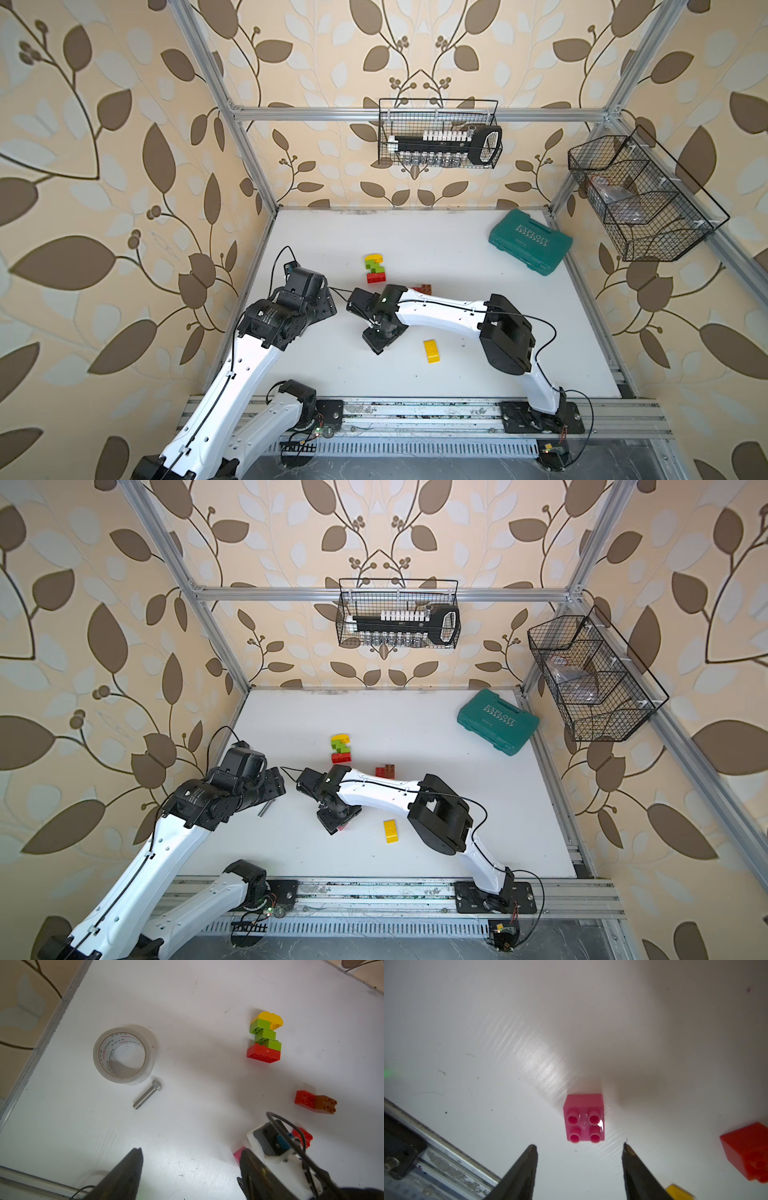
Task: Assemble the letter s with lego
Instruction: Pick up the lego brick from the center of the board.
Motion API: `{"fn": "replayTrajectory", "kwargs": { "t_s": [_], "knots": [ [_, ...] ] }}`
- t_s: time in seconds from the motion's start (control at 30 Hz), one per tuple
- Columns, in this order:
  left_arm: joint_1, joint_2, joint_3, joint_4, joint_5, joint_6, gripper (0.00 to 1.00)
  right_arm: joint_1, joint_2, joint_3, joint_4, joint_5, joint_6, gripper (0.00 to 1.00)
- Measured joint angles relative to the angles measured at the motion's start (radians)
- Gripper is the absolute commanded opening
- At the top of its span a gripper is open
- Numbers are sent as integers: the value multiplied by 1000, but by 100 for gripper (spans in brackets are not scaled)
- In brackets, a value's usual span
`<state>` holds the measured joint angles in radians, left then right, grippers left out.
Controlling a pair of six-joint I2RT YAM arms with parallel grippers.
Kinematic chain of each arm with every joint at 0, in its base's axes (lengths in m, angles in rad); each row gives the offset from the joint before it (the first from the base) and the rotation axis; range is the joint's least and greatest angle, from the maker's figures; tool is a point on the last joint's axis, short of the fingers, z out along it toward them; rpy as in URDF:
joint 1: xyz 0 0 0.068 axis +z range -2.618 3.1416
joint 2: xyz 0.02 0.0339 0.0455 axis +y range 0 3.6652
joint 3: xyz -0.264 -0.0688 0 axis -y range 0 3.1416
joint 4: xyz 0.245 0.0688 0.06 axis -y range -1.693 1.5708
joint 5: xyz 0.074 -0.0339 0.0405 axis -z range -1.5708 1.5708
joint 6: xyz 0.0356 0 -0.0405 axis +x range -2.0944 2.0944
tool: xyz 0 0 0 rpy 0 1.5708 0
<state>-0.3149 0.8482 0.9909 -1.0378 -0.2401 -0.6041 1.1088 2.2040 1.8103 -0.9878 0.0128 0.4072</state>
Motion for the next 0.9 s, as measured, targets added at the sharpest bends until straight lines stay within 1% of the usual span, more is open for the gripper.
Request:
{"fn": "replayTrajectory", "kwargs": {
  "t_s": [0.2, 0.3, 0.43, 0.53, 0.67, 0.77, 0.9],
  "knots": [
    [5, -18, 0, 0, 0, 3, 76, 0, 48, 19, -13, 9, -10, 48],
    [9, -18, 0, -1, -1, 5, 76, 0, 59, 22, -14, 14, -10, 41],
    [9, -20, 0, -1, -1, 7, 76, 0, 63, 23, -14, 18, -8, 34],
    [16, -23, 0, -1, -1, 7, 76, 0, 63, 23, -12, 28, -6, 25],
    [16, -23, 0, 0, 0, 8, 75, -5, 54, 19, -5, 50, 8, 18],
    [16, -19, -5, 8, 8, 12, 69, -25, -15, -45, 21, 68, 41, 16],
    [16, 21, -33, 55, 69, 30, 66, -111, -197, -159, 30, 91, 132, 17]
  ]
}}
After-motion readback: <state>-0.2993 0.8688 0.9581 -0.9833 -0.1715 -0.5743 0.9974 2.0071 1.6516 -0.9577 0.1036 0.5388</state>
